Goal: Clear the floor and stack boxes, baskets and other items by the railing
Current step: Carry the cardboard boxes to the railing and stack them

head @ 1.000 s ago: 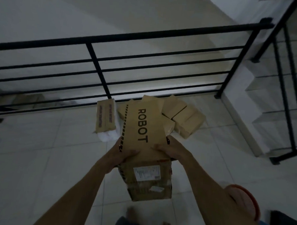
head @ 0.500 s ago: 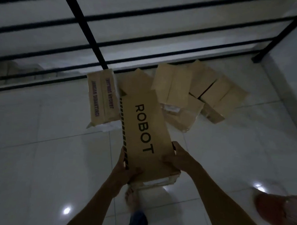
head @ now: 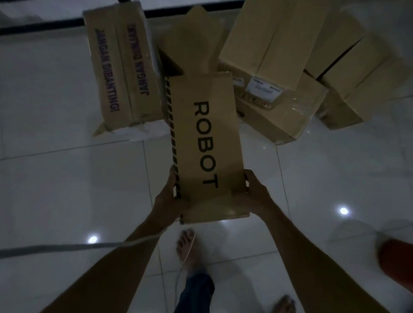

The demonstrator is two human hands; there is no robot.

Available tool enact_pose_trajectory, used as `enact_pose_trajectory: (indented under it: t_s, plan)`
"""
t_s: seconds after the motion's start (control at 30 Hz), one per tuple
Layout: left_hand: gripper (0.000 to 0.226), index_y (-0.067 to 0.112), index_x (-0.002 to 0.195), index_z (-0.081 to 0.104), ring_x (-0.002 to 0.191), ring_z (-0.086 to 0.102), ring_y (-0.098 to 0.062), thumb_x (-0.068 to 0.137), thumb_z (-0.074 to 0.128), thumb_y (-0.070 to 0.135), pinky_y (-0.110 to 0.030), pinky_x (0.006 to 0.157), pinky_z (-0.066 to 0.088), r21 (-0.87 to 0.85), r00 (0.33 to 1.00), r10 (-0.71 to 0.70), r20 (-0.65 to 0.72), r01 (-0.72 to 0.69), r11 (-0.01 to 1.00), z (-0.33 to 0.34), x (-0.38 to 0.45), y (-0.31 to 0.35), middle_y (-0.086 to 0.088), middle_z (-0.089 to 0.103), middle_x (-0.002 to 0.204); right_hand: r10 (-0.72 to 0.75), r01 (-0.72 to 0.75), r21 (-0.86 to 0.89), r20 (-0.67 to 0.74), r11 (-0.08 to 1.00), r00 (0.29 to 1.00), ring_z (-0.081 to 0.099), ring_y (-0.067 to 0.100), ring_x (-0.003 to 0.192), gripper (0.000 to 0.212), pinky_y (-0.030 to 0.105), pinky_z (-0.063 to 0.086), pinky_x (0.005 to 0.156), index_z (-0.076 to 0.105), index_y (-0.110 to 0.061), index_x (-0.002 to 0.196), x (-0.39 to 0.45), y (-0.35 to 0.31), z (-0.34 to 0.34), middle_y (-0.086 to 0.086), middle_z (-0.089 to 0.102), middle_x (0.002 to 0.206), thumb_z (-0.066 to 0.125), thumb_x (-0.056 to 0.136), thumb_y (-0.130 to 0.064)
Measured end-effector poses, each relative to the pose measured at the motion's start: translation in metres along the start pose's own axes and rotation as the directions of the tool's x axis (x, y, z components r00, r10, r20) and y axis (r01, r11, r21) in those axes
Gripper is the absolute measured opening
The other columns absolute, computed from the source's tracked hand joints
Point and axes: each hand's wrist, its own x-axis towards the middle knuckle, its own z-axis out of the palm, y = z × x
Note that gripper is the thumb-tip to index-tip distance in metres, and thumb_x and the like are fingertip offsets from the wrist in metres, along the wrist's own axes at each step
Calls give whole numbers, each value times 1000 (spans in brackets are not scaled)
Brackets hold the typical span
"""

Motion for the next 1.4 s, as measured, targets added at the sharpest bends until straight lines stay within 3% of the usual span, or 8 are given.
enact_pose_trajectory:
  t_s: [0.13,0.23,0.5,0.63,1.07,1.17,1.3,1.4]
  plan:
    - [111,39,158,7,115,52,-11,78,72,0,-30,77,60,191,1000,-5,-16,8,981,-3,4,10,12,48,134,20,-22,-53,-29,998,999,59,18,102,66,32,54,84,42,-24,141,1,-4,2,-1,57,121,73,84,-11]
    - [97,29,156,19,109,58,-22,74,72,28,-37,85,55,345,997,-65,-42,76,936,-1,3,34,8,52,123,29,-38,-115,-81,993,996,58,22,106,59,38,53,92,43,-15,138,-3,-15,2,6,58,125,71,86,-14]
    - [69,10,142,36,120,51,-35,85,70,29,-44,89,50,707,996,19,-89,50,705,18,-34,74,-14,39,136,-30,7,-197,-116,980,993,47,30,132,76,46,47,104,29,-12,151,-63,-20,-8,12,45,147,69,89,-30]
    - [65,11,144,43,129,50,-31,89,71,33,-40,103,46,727,996,41,81,-87,681,39,-89,87,-12,48,143,-77,44,-203,-156,978,985,49,29,129,67,42,46,103,36,-11,145,-128,-4,-24,12,47,144,67,91,-35]
    - [37,19,113,67,93,59,-11,85,76,41,-21,79,49,689,949,160,272,-308,656,147,-378,147,2,62,105,-271,216,-177,-399,960,876,57,25,113,54,39,50,93,47,-14,138,-457,95,-81,9,52,135,60,96,-45]
    - [30,20,105,68,83,58,-4,84,77,41,-10,64,45,678,907,219,360,-416,606,187,-436,155,4,65,99,-281,209,-198,-481,958,831,58,26,110,50,38,50,90,50,-14,135,-525,129,-83,9,54,132,58,97,-45]
    - [34,20,107,69,91,66,-15,85,75,45,-27,72,52,681,827,199,526,-550,483,236,-503,151,1,69,99,-238,174,-164,-587,971,774,56,25,115,45,39,50,91,54,-15,131,-603,180,-76,7,57,129,58,97,-44]
    - [35,22,108,68,88,65,-13,85,73,47,-21,65,45,675,768,129,627,-619,401,267,-542,139,1,70,99,-153,100,-118,-664,988,732,56,24,116,44,40,50,93,55,-17,130,-655,222,-64,6,57,129,57,97,-45]
